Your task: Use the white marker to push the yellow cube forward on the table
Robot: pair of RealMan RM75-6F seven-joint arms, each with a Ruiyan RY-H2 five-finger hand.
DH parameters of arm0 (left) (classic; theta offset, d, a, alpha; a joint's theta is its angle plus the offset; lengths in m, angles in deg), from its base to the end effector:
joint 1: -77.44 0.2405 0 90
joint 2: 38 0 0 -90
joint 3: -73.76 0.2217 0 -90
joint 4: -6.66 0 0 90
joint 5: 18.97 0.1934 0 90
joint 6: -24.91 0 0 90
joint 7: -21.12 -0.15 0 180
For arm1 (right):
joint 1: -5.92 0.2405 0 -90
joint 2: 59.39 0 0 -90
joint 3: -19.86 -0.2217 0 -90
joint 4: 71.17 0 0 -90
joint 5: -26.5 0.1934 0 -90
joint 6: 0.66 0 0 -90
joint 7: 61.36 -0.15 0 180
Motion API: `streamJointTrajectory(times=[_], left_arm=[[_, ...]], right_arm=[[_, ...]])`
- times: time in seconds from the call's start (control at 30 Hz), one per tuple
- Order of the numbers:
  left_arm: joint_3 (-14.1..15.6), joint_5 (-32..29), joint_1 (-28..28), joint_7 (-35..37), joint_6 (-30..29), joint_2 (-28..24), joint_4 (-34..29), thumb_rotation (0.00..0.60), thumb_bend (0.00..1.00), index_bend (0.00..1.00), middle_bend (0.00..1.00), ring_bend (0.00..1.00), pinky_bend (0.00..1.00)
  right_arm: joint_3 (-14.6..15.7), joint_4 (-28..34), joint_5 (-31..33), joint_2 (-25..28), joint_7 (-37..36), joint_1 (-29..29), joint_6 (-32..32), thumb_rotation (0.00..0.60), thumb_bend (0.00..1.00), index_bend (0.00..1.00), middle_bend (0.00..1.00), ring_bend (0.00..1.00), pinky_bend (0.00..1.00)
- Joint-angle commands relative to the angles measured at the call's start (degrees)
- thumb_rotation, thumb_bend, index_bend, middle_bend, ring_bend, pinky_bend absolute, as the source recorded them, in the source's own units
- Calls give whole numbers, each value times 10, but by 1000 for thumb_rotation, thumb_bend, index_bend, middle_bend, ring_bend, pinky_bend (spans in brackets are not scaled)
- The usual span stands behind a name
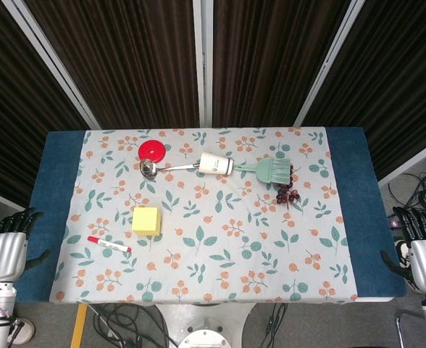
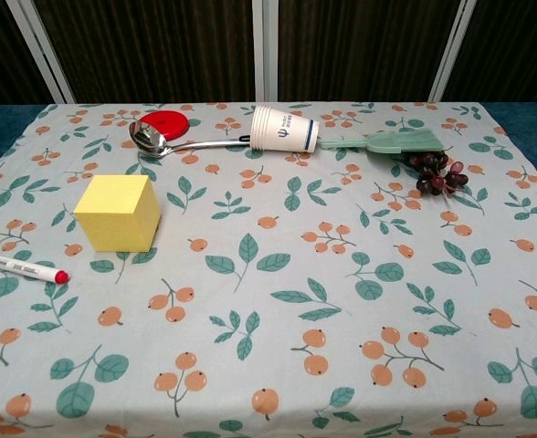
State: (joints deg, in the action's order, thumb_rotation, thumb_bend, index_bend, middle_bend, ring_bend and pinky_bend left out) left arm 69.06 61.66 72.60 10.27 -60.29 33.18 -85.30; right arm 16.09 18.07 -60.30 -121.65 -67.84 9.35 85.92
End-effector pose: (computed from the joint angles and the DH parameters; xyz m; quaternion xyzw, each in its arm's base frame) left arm -0.2739 0.1877 0.1341 -0.5758 -0.3829 -0.3571 0.6279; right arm -0.2851 -0.1799 0.1789 0.5784 -0.3864 0.4068 0.5922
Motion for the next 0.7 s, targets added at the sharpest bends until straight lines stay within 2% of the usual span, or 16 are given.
streamJointTrajectory(times=[0.03, 0.37, 0.7], left_arm=[[0, -2, 1, 3, 1, 0, -1, 600, 197, 272, 267, 191, 204], [4, 1, -11, 7, 23, -8, -4, 600, 192, 272, 277, 192, 204], [-3, 21, -83, 35, 116, 7, 40, 600, 210, 354, 379, 196, 204]], right_arm=[[0, 0, 0, 0, -1, 0, 1, 600, 176, 0, 89, 0, 0], [-3, -1, -6, 4, -4, -3, 12, 600, 176, 0, 89, 0, 0], [-9, -1, -12, 9, 1, 4, 11, 600, 176, 0, 89, 0, 0]])
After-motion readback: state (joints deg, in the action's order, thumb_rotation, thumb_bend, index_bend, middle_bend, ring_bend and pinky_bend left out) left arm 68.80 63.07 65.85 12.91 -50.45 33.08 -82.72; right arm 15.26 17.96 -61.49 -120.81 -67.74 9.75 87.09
